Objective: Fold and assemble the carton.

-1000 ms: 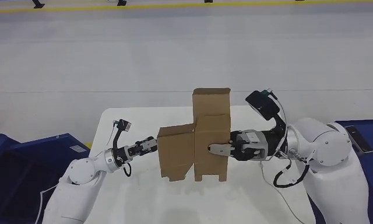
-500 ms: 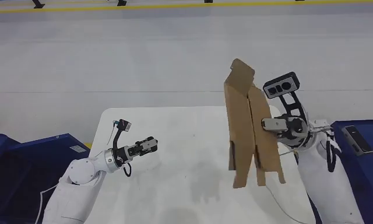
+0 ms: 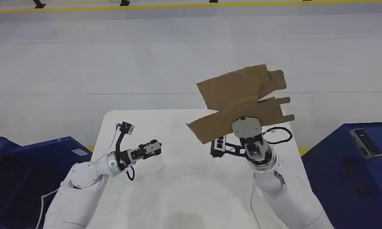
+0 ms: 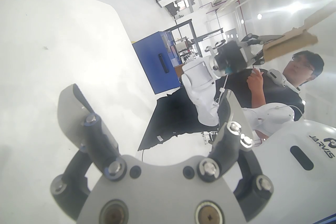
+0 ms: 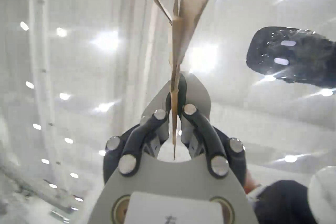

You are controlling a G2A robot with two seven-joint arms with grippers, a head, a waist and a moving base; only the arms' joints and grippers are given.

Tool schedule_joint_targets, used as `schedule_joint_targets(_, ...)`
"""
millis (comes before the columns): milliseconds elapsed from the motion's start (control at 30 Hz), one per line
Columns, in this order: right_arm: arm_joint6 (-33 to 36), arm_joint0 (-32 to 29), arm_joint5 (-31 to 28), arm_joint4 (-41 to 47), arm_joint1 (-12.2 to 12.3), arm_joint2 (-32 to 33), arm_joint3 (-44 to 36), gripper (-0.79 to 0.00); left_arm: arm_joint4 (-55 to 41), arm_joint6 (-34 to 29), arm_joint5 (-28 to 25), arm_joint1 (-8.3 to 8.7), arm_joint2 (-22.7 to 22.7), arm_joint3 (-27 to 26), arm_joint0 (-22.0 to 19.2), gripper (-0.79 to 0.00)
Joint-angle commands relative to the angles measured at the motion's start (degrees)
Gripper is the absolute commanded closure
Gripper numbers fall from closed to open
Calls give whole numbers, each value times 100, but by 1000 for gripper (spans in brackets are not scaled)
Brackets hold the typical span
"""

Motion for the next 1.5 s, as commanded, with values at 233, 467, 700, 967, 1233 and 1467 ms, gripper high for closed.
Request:
schedule_joint_targets(233,-2521,139,236,3210,43,-964,174,0,0,0,0,0,0,0,0,-785)
schedule_joint_targets(467,-2292,348,161,2688,24,-226,57,0,0,0,0,0,0,0,0,-785)
schedule_joint_targets(700,1128,606,-1895,-3086,-128,957,84,0,0,0,0,0,0,0,0,-785)
schedule_joint_targets(967,2717,892,-5574,-7893,-28,1610,497,0,0,0,0,0,0,0,0,-785)
schedule_joint_targets(1233,2247,787,-7594,-10692,23,1790,428,0,0,0,0,0,0,0,0,-785)
schedule_joint_targets(1467,1862,709,-8115,-11184,20,1776,510,0,0,0,0,0,0,0,0,-785)
